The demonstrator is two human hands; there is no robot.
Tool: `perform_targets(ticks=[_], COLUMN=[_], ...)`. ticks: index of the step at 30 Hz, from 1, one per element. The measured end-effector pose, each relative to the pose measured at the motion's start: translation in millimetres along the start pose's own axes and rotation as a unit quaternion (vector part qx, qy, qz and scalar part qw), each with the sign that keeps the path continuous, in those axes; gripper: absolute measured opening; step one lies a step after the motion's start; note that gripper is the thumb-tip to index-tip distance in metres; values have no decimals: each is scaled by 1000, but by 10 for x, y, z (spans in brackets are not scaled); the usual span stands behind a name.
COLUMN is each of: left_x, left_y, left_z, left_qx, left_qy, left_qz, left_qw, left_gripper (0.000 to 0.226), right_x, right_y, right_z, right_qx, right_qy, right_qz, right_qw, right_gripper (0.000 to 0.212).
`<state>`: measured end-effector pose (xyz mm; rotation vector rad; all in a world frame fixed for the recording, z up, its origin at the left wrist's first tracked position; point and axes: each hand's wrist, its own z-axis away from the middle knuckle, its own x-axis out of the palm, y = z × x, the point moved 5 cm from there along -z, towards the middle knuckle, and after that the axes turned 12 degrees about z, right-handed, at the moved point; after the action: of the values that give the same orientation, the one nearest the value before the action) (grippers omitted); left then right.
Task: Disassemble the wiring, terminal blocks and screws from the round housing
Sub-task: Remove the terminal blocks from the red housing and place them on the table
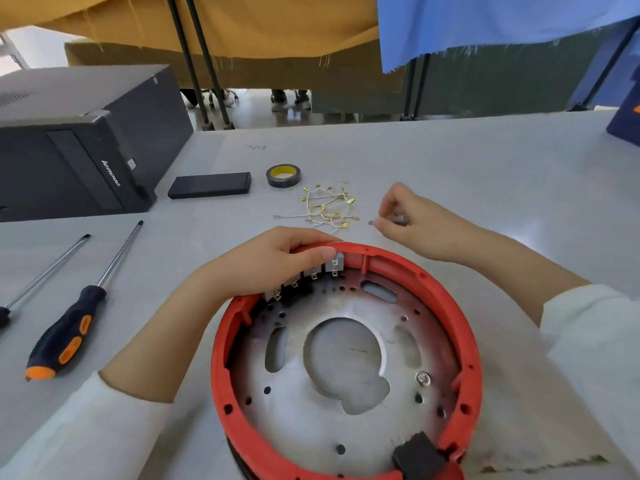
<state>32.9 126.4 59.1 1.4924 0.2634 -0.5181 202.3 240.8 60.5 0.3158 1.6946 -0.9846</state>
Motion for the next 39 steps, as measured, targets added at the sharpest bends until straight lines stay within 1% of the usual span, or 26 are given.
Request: perform_targets(ticks=[2, 4, 7, 9, 11, 13, 17, 21, 22, 23, 25, 26, 27, 29, 30, 32, 34, 37, 39], left_x=[0, -14, -36, -33, -31, -33, -48, -44, -47, -56, -70, -72, -69, -65, -74, -97, -97, -42, -15], left_y=[21, 20, -3, -6, -4, -6, -4, 26, 25, 19, 17, 21, 31, 58, 65, 61, 39, 35, 36], left_z=[7, 27, 62, 77, 84, 89, 104, 117, 114, 109, 98, 93, 85, 83, 84, 89, 106, 155, 167], left_qx=[8, 13, 8, 3, 3, 3, 5, 20, 21, 21, 19, 20, 22, 26, 25, 14, 9, 36, 51], left_qy=[8, 36, 57, 57, 59, 66, 81, 79, 77, 75, 65, 55, 46, 35, 37, 53, 67, 86, 84], left_qz=[-4, 1, 13, 15, 15, 16, 0, -25, -29, -31, -35, -37, -40, -54, -68, -120, -160, -163, -163], left_qw=[1000, 999, 998, 998, 998, 998, 997, 996, 996, 996, 997, 998, 998, 998, 997, 991, 985, 982, 982], left_gripper=[28, 25, 20, 20, 20, 20, 19, 15, 17, 19, 23, 25, 25, 24, 23, 23, 25, 23, 29], right_x=[81, 167, 257, 316, 359, 381, 376, 345, 296, 219, 15, -72, -125, -119, -71, 65, 185, 235, 240], right_y=[67, 102, 137, 176, 217, 240, 230, 203, 180, 148, 64, 5, -73, -276, -371, -523, -603, -628, -660], right_z=[68, 108, 125, 119, 106, 100, 104, 125, 132, 138, 166, 191, 218, 274, 297, 332, 350, 359, 357], right_qx=[-32, -53, -59, -59, -52, -48, -43, -30, -24, -20, -13, -9, -7, -9, -12, -23, -25, -23, -41], right_qy=[-7, -15, -21, -24, -23, -21, -27, -54, -44, -18, 49, 63, 57, 2, -27, -72, -84, -46, -25], right_qz=[62, 101, 109, 129, 147, 156, 153, 144, 136, 120, 61, 21, -21, -96, -101, -58, -15, 15, 54], right_qw=[998, 993, 992, 990, 988, 986, 987, 988, 989, 992, 997, 998, 998, 995, 994, 995, 996, 999, 997], right_gripper=[12, 13, 6, 10, 9, 15, 17, 18, 17, 15, 16, 15, 13, 14, 19, 30, 30, 22, 23])
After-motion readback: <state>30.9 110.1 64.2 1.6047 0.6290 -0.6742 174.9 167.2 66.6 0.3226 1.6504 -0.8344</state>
